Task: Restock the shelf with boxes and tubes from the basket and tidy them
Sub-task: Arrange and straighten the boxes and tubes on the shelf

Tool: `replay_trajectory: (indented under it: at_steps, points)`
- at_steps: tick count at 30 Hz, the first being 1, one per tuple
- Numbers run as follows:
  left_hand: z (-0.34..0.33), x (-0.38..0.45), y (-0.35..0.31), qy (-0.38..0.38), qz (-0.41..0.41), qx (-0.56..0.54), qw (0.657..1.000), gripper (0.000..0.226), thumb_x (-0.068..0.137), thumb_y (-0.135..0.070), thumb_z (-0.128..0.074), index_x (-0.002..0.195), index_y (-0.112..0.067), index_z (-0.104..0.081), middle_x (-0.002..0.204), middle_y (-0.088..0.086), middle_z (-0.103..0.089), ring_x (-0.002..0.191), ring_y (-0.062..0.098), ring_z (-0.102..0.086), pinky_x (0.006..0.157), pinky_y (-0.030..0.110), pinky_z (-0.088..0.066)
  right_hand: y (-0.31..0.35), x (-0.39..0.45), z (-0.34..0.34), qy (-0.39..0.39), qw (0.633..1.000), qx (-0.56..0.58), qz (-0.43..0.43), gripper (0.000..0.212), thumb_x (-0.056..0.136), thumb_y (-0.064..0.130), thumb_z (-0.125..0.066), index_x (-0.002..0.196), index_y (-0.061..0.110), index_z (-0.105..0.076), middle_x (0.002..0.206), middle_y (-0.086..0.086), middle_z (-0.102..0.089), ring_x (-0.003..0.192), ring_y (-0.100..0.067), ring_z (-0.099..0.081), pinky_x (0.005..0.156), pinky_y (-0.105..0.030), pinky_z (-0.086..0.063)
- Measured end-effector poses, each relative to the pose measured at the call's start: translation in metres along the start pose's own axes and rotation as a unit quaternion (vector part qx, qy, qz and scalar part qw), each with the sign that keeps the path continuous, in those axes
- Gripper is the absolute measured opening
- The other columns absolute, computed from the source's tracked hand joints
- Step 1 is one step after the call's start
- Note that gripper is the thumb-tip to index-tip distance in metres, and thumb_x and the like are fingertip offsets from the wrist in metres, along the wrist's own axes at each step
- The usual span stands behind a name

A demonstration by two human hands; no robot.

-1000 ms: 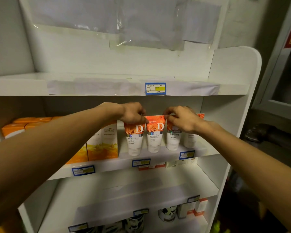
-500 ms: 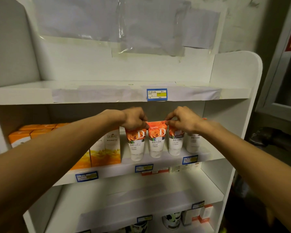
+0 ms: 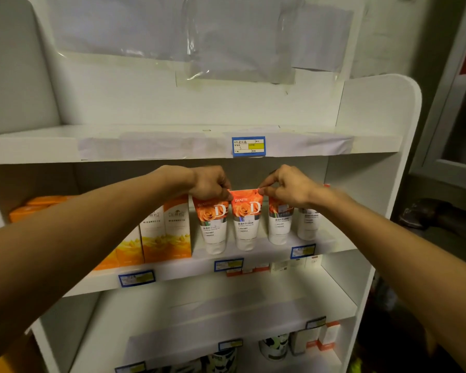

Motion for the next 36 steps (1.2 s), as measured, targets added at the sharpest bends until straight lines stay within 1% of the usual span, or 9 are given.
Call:
replay_trajectory:
  at_steps: [4,8,13,21,24,27,31,34,36]
  points:
    - [-0.007,0.004,0.002,-0.002,0.006,-0.015,1.0,0.027,0.1,-0.029,-0.056,0.117,-0.011,-0.069,0.112,0.006,-0.073,0.1,0.021,-0.071,0.094,0.04,-0.057,-0.003,0.0,-0.001,-0.002,1.0,-0.01,-0.002,0.025,0.096,0.026,-0.062,0.117,0.018,-0.073,0.121,-0.002,-0.07,0.107,-0.02,-0.065,0.095,-0.044,-0.055]
    - [-0.009,0.004,0.0,-0.006,0.004,-0.026,1.0,0.028,0.1,-0.031,-0.056,0.118,-0.012,-0.067,0.107,0.003,-0.071,0.101,0.021,-0.069,0.094,0.039,-0.056,-0.008,-0.002,0.0,-0.005,1.0,-0.001,-0.004,0.025,0.096,0.027,-0.062,0.117,0.018,-0.073,0.12,-0.002,-0.07,0.107,-0.02,-0.066,0.094,-0.043,-0.056]
    - [-0.008,0.003,0.003,0.006,0.006,-0.018,1.0,0.03,0.098,-0.031,-0.06,0.12,-0.012,-0.067,0.114,0.005,-0.072,0.102,0.021,-0.07,0.094,0.039,-0.056,-0.005,-0.003,-0.004,-0.006,1.0,0.001,0.001,0.027,0.096,0.027,-0.061,0.119,0.017,-0.071,0.122,-0.003,-0.069,0.108,-0.02,-0.064,0.094,-0.042,-0.055]
    - [-0.01,0.0,0.005,0.007,0.002,-0.03,1.0,0.035,0.096,-0.037,-0.061,0.121,-0.013,-0.066,0.114,0.006,-0.072,0.101,0.021,-0.071,0.093,0.038,-0.057,-0.014,-0.009,0.005,-0.014,1.0,0.011,0.0,0.035,0.093,0.034,-0.066,0.122,0.015,-0.067,0.123,-0.003,-0.068,0.104,-0.017,-0.064,0.084,-0.027,-0.053]
    - [-0.009,0.002,0.002,-0.015,-0.006,-0.024,1.0,0.035,0.095,-0.042,-0.062,0.115,-0.014,-0.067,0.108,0.004,-0.073,0.096,0.02,-0.071,0.088,0.036,-0.058,-0.027,-0.015,0.009,-0.021,1.0,-0.001,-0.015,0.041,0.093,0.036,-0.064,0.128,0.014,-0.064,0.128,-0.004,-0.066,0.109,-0.017,-0.064,0.084,-0.025,-0.05]
    - [-0.008,0.004,-0.006,-0.044,-0.026,-0.003,0.999,0.038,0.094,-0.044,-0.064,0.118,-0.015,-0.067,0.11,0.003,-0.072,0.095,0.019,-0.07,0.087,0.038,-0.058,-0.038,-0.022,0.016,-0.036,0.999,-0.026,-0.029,0.047,0.094,0.036,-0.063,0.135,0.016,-0.057,0.138,-0.003,-0.06,0.119,-0.022,-0.06,0.092,-0.03,-0.049]
    - [-0.01,0.008,-0.023,-0.064,-0.053,0.016,0.996,0.045,0.094,-0.042,-0.064,0.131,-0.017,-0.059,0.121,0.001,-0.067,0.101,0.018,-0.066,0.088,0.034,-0.055,-0.047,-0.029,0.022,-0.048,0.997,-0.041,-0.05,0.047,0.095,0.035,-0.06,0.138,0.017,-0.053,0.141,-0.004,-0.057,0.122,-0.024,-0.059,0.098,-0.039,-0.05]
    - [-0.014,0.011,-0.028,-0.036,-0.037,0.054,0.997,0.036,0.095,-0.04,-0.063,0.122,-0.017,-0.066,0.113,0.002,-0.072,0.095,0.019,-0.07,0.087,0.036,-0.057,-0.05,-0.032,0.022,-0.044,0.996,-0.057,-0.058,0.043,0.098,0.034,-0.055,0.137,0.017,-0.055,0.138,-0.004,-0.059,0.121,-0.024,-0.059,0.101,-0.043,-0.05]
    - [-0.014,0.014,-0.028,-0.049,-0.032,0.068,0.996,0.032,0.097,-0.037,-0.061,0.119,-0.016,-0.068,0.11,0.003,-0.072,0.094,0.019,-0.07,0.085,0.035,-0.057,-0.051,-0.033,0.019,-0.042,0.995,-0.073,-0.058,0.04,0.099,0.033,-0.053,0.135,0.018,-0.056,0.136,-0.004,-0.062,0.121,-0.024,-0.06,0.102,-0.048,-0.049]
Point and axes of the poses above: each hand's wrist, its own x-axis towards the middle knuckle, its own z-axis out of the back of the hand, y = z × x, the point moved 4 cm from there along x, towards the middle knuckle
